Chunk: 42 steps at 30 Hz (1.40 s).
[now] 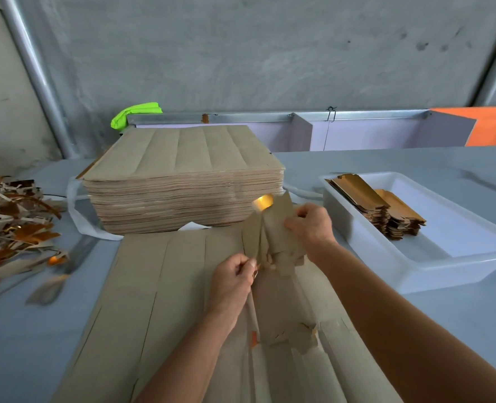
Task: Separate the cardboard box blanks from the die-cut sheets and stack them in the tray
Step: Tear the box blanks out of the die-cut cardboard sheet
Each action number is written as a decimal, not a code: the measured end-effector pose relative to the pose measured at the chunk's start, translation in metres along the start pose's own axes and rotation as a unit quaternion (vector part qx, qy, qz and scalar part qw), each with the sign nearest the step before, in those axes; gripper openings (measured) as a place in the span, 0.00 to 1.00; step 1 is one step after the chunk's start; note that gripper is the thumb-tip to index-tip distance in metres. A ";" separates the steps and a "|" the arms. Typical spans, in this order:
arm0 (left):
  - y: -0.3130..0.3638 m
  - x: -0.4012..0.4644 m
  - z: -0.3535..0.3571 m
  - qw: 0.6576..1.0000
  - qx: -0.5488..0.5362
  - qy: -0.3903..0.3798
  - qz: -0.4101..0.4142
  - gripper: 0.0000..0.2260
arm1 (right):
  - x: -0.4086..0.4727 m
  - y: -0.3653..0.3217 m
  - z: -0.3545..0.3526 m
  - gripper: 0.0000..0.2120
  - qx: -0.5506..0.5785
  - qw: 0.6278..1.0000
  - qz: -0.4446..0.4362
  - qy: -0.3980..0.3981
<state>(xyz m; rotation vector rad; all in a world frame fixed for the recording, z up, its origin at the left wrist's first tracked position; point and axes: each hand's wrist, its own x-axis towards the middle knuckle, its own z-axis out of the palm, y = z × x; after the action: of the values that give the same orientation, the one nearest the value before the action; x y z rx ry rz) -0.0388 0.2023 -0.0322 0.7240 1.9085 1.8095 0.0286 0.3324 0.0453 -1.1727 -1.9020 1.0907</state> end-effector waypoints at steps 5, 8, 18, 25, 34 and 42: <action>-0.006 0.009 0.002 0.997 -0.023 0.062 -0.040 0.15 | 0.003 -0.005 -0.040 0.16 -0.113 0.986 -0.105 0.060; -0.005 0.012 0.003 0.992 -0.046 0.104 -0.061 0.14 | 0.002 -0.011 -0.062 0.25 -0.162 0.974 -0.145 0.058; 0.000 -0.009 0.001 0.991 -0.093 0.087 0.030 0.12 | -0.018 -0.007 -0.047 0.12 -0.367 0.914 -0.173 -0.019; -0.001 -0.010 -0.001 0.991 -0.112 0.058 0.041 0.13 | -0.013 -0.017 0.025 0.16 -0.270 0.952 -0.131 -0.054; 0.006 0.000 -0.016 0.942 -0.222 0.243 -0.063 0.12 | 0.006 -0.008 0.023 0.08 -0.163 0.986 -0.021 -0.043; 0.067 0.007 -0.006 0.972 0.105 0.181 0.105 0.37 | -0.023 -0.023 0.023 0.06 -0.309 0.930 -0.195 -0.034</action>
<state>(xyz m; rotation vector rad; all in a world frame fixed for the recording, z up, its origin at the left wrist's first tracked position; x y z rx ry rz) -0.0420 0.2035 0.0354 0.7268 2.3669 1.9966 0.0098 0.2983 0.0538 -0.9959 -2.4927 0.3201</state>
